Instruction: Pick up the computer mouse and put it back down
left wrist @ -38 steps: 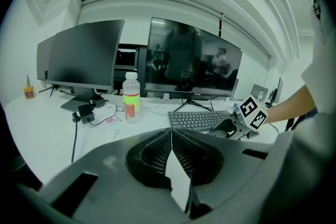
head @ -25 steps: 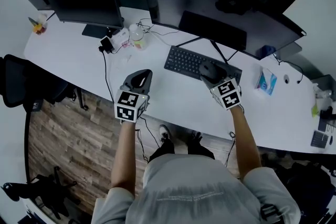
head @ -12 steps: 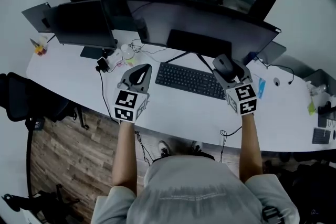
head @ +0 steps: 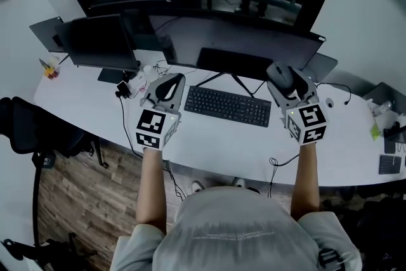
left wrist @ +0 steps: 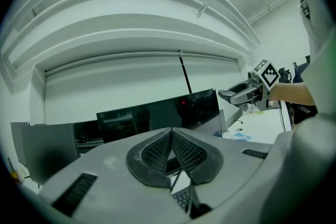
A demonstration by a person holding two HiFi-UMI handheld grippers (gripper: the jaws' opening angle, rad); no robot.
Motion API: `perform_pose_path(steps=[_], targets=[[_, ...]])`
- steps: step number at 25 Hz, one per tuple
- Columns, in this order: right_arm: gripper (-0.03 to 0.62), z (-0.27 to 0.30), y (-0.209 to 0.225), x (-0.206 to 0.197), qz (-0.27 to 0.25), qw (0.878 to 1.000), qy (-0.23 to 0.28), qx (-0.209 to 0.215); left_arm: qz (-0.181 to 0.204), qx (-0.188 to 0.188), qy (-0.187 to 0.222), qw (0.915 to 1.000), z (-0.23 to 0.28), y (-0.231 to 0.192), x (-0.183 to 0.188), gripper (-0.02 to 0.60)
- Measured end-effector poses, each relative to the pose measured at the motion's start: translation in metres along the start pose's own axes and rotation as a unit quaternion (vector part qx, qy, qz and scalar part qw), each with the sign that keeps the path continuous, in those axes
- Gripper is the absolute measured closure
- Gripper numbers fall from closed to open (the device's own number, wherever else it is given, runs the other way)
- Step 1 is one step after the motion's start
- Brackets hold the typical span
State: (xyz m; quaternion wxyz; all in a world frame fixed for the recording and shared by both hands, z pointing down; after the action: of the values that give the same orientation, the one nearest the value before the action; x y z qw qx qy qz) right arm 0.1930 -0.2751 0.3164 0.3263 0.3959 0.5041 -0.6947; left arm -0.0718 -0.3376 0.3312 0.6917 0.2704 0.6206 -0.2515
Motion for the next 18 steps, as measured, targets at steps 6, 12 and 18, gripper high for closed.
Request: perform_pose_path(steps=[6, 12, 18], targets=[[0.302, -0.018, 0.011, 0.02, -0.008, 1.0, 0.023, -0.007, 0.015, -0.005, 0.021, 0.9997, 0.0, 0.01, 0.023, 0.568], [0.302, -0.028, 0.013, 0.04, -0.025, 0.999, 0.044, -0.01, 0.021, -0.004, 0.037, 0.9991, -0.003, 0.016, 0.039, 0.568], [0.302, -0.028, 0.01, 0.04, -0.028, 0.999, 0.046, -0.002, 0.027, -0.004, 0.04, 0.9988, -0.005, 0.02, 0.042, 0.568]])
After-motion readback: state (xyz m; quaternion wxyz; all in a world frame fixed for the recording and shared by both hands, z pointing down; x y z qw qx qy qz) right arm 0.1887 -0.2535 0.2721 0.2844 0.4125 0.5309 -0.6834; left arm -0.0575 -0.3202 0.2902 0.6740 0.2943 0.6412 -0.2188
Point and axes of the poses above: the fingertips, and each gripper's own axes: z forward along the fingers, y to its right, x out of its top, the point moved 2 cm from there along -z, backward along the fingers, and after that the axes turned 10 degrees about -z, right-handed, at the moved point
